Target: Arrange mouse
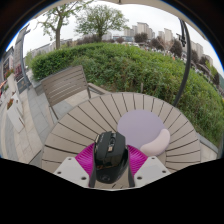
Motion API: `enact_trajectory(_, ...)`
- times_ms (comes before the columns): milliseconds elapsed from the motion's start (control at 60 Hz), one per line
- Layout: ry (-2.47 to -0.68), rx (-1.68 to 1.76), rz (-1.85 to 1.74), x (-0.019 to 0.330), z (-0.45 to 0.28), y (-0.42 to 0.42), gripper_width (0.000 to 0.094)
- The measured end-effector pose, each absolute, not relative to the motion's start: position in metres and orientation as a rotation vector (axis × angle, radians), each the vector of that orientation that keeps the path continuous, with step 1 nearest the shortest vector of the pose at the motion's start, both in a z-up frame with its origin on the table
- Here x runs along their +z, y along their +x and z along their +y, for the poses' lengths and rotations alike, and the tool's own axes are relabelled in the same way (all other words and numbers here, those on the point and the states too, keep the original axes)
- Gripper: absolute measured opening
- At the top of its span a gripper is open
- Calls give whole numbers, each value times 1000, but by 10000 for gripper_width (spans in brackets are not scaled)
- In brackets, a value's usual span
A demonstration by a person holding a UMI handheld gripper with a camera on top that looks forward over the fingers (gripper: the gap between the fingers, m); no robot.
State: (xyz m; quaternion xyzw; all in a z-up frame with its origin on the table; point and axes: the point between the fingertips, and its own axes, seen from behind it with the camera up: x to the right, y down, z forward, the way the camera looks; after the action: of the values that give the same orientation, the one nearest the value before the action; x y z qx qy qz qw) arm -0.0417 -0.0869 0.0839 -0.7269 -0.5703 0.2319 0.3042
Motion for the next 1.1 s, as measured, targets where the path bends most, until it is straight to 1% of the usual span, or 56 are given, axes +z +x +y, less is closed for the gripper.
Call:
enact_trajectory(67, -1906, 587, -1458, 96, -42, -67, 449)
enact_trajectory(117, -1909, 564, -1427, 99, -9, -82, 450)
enact_trajectory(150, -1915, 562, -1406, 95, 11, -97, 450)
enact_trajectory(233, -1946, 517, -1396, 69, 53, -123, 450)
enact_trajectory(333, -1970, 483, -1446, 25, 80, -139, 451)
enact_trajectory(367, -1972, 476, -1466, 10, 85, -143, 474)
enact_trajectory(433, -2006, 477, -1502, -16, 87, -143, 554)
enact_trajectory(483, -2015, 535, -1472, -16, 88, -149, 615)
enact_trajectory(517, -2024, 514, -1473, -18, 92, -149, 688)
enact_trajectory(567, -2018, 464, -1465, -11, 99, -141, 859)
enact_trajectory(583, -2007, 456, -1464, -6, 100, -140, 868)
enact_trajectory(617, -1988, 463, -1468, 5, 97, -137, 852)
enact_trajectory(700, -1978, 485, -1508, 37, 81, -110, 848)
enact_trajectory(883, -2025, 488, -1537, 114, 35, 16, 851)
enact_trajectory(983, -2050, 483, -1550, 139, 14, 87, 852)
enact_trajectory(1100, -2066, 511, -1567, 152, -3, 142, 853)
